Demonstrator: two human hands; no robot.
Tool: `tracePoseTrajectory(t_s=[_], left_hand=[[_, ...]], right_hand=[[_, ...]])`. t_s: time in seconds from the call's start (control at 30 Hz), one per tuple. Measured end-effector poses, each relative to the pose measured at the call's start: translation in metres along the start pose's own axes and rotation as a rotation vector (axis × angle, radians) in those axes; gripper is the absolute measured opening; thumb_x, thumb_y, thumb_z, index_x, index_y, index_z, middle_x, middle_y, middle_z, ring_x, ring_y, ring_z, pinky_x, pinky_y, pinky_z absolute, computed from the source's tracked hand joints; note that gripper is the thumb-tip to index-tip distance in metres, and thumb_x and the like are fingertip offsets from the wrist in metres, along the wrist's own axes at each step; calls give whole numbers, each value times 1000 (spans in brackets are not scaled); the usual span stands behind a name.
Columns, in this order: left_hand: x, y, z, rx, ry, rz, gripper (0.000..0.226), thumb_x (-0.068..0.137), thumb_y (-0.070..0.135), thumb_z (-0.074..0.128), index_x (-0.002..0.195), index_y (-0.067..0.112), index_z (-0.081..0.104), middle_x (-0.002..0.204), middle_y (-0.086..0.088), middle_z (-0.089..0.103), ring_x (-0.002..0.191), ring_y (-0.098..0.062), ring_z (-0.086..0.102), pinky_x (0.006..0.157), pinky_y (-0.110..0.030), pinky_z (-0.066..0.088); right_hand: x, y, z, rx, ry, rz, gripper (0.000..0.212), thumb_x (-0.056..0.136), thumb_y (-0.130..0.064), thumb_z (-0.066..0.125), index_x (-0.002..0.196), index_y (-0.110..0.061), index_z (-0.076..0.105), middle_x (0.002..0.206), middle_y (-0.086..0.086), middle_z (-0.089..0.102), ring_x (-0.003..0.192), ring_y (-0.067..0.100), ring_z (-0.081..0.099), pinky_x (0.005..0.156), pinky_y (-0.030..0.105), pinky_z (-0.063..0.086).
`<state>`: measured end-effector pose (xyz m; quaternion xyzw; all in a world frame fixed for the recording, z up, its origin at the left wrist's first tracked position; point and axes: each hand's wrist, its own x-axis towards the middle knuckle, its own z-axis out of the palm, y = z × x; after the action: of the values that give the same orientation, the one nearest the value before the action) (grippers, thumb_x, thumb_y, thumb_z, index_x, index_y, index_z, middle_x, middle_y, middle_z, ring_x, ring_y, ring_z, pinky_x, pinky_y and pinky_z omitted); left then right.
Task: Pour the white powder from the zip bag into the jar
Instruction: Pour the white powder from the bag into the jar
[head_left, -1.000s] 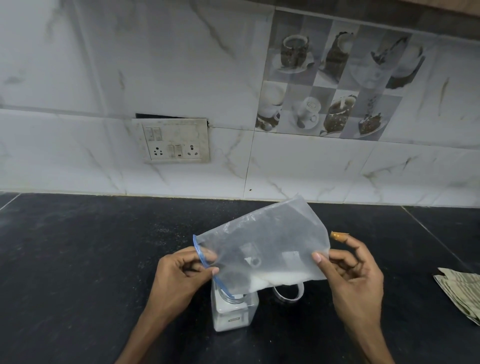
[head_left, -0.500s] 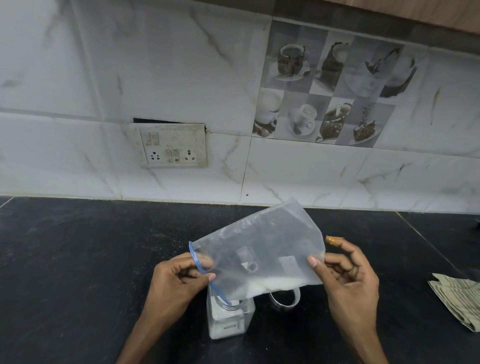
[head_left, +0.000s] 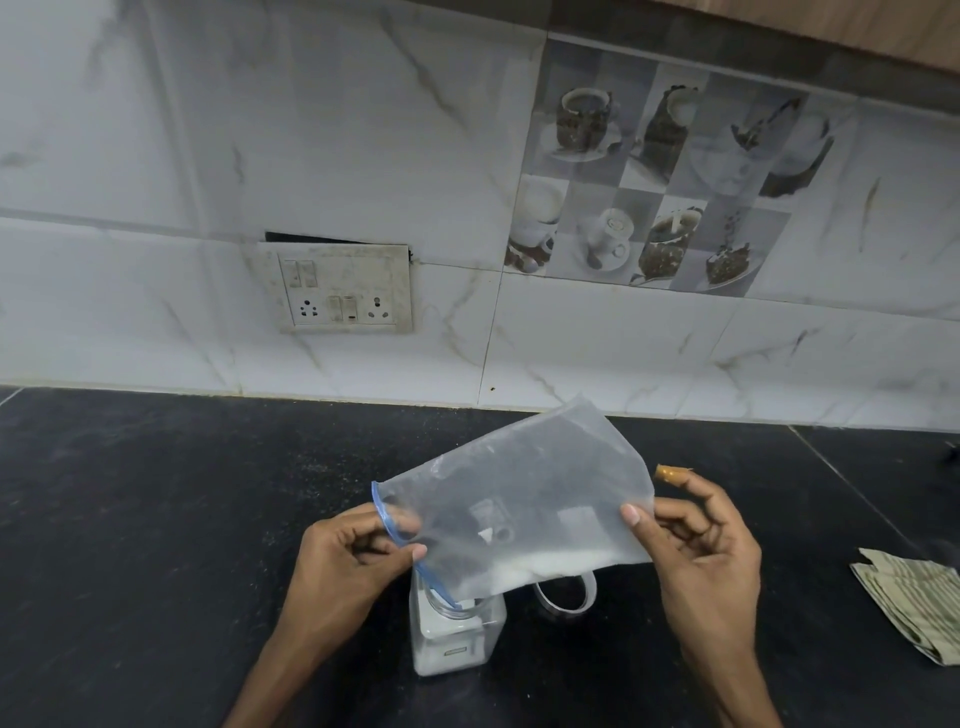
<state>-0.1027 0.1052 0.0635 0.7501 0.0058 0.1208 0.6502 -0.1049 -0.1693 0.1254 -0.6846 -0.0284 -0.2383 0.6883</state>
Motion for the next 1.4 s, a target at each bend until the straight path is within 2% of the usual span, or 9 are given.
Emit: tracePoseTrajectory(t_s=[0.27,0.53,1.0,1.1,1.4], left_hand=[[-2,2,0,6,-7,7,35,68,-8,84,79,26,81,88,3,78,58,-4,64,60,-15,57],[0,-1,-1,12,-8,2,25,68,-7,84,78,16,81,87,-4,77,59,-7,63,59,-16,56],[2,1,0,10,-14,-9,25,69,-7,84,79,16,81,87,-4,77,58,-7,62,58,-14,55],[3,2,0,5,-10,-10,25,69,-7,84,78,16,81,86,-5,77,58,-8,64,59,-15,56],[3,2,0,19,-2,-19,33,68,-7,84,77,25,81,90,-2,78,59,-11,66,61,-18,59]], right_hand=[[-1,1,0,5,-9,12,42,74,9,74,110,-9,62,80,8,76,73,11,73,68,16,56],[-3,3,1,11,20,11,41,73,8,74,107,-12,63,77,7,75,72,10,72,68,17,56],[-3,3,2,3,33,9,38,71,3,75,104,-14,65,78,6,75,73,12,72,69,19,57],[-4,4,1,-8,25,0,38,73,9,74,103,-13,65,78,7,75,74,12,73,69,18,57],[-1,3,2,8,27,12,35,73,9,73,102,-10,65,79,9,75,73,13,73,68,19,57]])
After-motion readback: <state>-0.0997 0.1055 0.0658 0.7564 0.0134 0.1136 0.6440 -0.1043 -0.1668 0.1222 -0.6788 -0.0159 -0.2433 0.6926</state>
